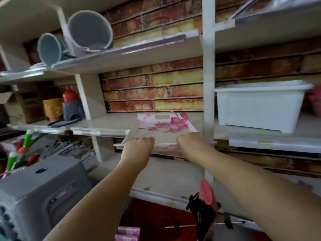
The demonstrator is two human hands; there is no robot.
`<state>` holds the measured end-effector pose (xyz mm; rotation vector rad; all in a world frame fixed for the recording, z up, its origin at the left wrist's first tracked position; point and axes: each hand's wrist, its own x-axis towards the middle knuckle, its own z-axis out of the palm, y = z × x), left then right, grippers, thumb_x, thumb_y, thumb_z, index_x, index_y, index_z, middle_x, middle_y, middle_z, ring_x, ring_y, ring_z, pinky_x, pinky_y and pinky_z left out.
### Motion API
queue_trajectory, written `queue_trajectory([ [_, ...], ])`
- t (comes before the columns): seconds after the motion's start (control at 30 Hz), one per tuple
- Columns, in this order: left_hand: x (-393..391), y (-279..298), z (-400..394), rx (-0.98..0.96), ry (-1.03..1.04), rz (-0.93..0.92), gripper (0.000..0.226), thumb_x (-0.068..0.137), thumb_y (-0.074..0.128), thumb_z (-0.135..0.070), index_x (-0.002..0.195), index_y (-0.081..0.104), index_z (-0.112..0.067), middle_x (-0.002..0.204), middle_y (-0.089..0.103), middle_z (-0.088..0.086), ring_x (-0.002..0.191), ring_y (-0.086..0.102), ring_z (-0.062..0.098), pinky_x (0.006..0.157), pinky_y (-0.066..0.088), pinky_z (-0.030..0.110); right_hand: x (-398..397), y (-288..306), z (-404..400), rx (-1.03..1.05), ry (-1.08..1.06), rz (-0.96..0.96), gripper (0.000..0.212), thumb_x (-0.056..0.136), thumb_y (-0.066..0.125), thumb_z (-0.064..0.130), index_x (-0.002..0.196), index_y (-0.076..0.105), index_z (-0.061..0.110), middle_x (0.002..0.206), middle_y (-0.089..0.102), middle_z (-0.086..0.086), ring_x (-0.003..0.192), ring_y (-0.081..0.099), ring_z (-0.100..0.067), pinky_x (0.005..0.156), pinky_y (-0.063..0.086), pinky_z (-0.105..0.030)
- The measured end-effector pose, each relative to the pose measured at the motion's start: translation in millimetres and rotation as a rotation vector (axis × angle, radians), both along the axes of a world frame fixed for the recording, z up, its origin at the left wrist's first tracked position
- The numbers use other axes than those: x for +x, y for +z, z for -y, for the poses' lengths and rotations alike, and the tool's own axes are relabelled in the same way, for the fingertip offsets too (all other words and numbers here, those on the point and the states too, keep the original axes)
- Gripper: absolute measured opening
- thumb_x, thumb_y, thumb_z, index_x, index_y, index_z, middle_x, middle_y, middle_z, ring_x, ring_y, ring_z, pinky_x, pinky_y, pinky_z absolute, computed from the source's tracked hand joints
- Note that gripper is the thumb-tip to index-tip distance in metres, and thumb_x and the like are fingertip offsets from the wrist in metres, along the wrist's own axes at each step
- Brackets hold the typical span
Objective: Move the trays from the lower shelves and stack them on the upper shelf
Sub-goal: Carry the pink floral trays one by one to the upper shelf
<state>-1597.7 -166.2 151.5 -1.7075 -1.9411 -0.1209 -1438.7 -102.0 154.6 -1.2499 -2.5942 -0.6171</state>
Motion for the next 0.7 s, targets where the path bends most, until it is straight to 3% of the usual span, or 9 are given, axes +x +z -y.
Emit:
queue_trajectory([
  [0.13,-5,0,-30,0.0,-0.05,0.005,0.031,0.087,0.049,-0.001,0.113,0.052,-0.018,0.106,0.066,0.003,0.1,0.063,0.025,0.076,0.048,0.031,-5,-1,-21,0.009,-0.059,0.015,0.022,0.087,0.053,0.0,0.104,0.064,0.008,0.104,0.067,-0.012,0.097,0.063,-0.029,0.067,0.036,-0.028],
  [0.43,-36,-5,-83,-0.002,-0.079,0.009,0.018,0.088,0.05,-0.005,0.098,0.049,-0.019,0.097,0.067,0.0,0.09,0.064,0.021,0.065,0.038,0.027,-32,2,-62,0.048,-0.077,0.059,0.029,0.085,0.046,-0.007,0.107,0.06,0.006,0.109,0.064,-0.012,0.1,0.061,-0.03,0.067,0.031,-0.031],
  [0.63,-72,-20,-136,-0.024,-0.148,0.032,0.025,0.088,0.05,-0.004,0.108,0.052,-0.018,0.101,0.066,0.0,0.093,0.064,0.021,0.075,0.047,0.028,-69,-8,-108,-0.019,-0.162,0.066,0.016,0.089,0.045,0.0,0.086,0.057,0.01,0.106,0.065,-0.012,0.098,0.062,-0.029,0.067,0.031,-0.03],
  [0.7,-86,-24,-157,-0.044,-0.161,0.03,0.026,0.088,0.049,-0.002,0.109,0.052,-0.017,0.102,0.066,0.0,0.095,0.064,0.021,0.077,0.047,0.028,-83,-12,-126,-0.053,-0.206,0.07,0.015,0.089,0.046,0.001,0.09,0.06,0.008,0.097,0.065,-0.009,0.093,0.061,-0.03,0.066,0.032,-0.03],
])
